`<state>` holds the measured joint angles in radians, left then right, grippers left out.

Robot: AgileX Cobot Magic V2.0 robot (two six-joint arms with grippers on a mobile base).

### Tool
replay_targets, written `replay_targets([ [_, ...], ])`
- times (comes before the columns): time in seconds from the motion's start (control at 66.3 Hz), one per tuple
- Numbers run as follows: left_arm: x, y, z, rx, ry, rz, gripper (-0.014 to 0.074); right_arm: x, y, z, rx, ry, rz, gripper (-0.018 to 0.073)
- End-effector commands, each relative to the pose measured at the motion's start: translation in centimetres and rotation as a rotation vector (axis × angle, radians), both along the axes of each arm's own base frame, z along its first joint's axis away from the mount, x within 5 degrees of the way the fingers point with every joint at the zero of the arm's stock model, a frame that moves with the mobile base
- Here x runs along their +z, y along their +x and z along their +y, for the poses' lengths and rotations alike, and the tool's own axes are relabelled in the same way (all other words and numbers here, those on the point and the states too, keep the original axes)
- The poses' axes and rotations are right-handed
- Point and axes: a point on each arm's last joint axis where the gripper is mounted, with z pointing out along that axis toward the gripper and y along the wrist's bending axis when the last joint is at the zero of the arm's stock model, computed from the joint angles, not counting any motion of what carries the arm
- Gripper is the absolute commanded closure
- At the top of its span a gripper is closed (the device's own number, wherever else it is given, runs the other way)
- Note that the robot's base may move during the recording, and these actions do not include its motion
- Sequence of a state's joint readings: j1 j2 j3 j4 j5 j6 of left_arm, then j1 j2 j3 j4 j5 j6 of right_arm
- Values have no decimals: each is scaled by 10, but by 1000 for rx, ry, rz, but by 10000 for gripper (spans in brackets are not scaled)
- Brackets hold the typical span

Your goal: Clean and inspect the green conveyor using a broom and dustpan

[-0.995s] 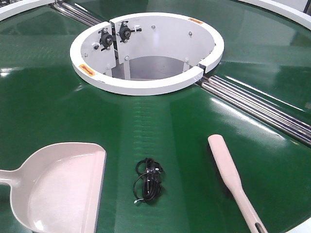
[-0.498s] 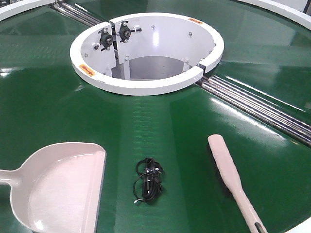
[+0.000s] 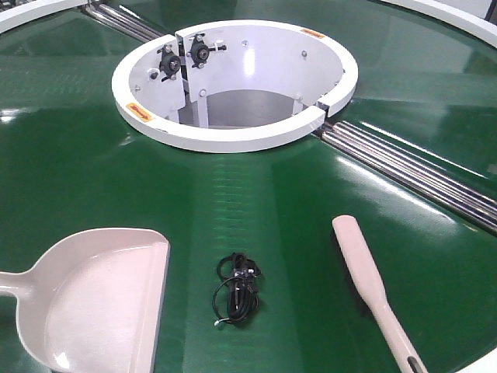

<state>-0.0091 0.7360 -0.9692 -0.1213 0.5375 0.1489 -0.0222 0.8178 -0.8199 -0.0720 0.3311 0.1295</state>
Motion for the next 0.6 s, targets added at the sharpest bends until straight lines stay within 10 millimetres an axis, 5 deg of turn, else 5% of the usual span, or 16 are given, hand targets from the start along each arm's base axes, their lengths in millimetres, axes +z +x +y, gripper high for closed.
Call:
replay_targets([
  [0.0,16,0,-1,-2,-22,-95,-48,18,0,1,8,31,-98,-32],
  [0.09,16,0,-1,-1,-21,-101,-102,16,0,1,7,31,-81,-172],
  [0.211,17,0,-1,-1,-21,-106,-85,14,0,12,88,-18,-52,-161],
  [0.332,17,0,-1,-1,-23,-108,-42,4,5,44,289,-84,9,-137],
  [0.452,17,0,-1,0,-22,-108,7,-19,20,76,413,-36,162,-130],
  [0.588,16,0,-1,-1,-21,-98,27,-50,50,87,380,-28,450,-124],
])
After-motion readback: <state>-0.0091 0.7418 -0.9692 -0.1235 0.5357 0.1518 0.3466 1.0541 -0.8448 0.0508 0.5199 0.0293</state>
